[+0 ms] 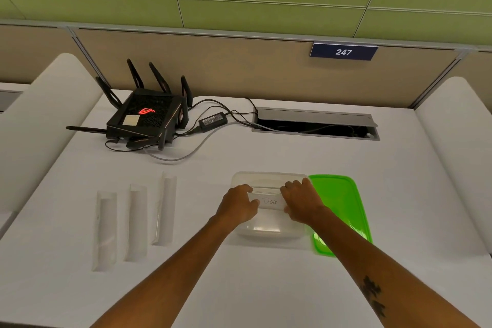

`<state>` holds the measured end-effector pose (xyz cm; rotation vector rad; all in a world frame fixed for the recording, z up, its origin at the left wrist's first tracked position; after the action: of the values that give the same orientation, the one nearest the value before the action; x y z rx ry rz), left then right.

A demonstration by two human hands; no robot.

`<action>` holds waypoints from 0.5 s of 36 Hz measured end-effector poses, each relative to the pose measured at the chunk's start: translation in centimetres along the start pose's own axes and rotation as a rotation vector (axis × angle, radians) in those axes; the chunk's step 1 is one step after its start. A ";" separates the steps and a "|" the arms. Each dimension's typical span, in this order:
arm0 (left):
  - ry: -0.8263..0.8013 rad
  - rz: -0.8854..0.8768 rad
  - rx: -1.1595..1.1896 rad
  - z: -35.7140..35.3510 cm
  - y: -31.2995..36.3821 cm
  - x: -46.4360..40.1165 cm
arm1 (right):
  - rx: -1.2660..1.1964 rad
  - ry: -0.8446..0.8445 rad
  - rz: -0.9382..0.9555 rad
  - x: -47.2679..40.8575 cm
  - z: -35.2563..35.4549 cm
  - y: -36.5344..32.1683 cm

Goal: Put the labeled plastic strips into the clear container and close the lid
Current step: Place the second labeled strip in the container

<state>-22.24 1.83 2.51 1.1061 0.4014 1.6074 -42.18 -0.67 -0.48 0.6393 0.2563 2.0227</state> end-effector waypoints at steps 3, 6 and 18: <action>0.028 -0.057 -0.020 0.8 -0.2 0.1 | -0.042 -0.020 -0.026 -0.1 0.8 0.0; 0.080 -0.112 0.059 2.1 -0.6 0.5 | -0.075 -0.009 -0.056 -0.1 2.4 0.0; 0.358 -0.090 0.269 11.4 -6.8 1.9 | -0.201 0.185 -0.193 0.3 13.9 -3.7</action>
<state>-8.98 2.79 4.13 0.9782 0.9138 1.7060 -32.07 0.39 9.74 0.2904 0.2119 1.8927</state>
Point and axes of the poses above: each hand's wrist, its own x-axis away from the middle knuckle, its own z-axis out of the back of the hand, y = z × x, the point moved 2 cm from there along -x, towards the middle knuckle, and after that the axes turned 12 degrees about x, right-handed, at the moved point
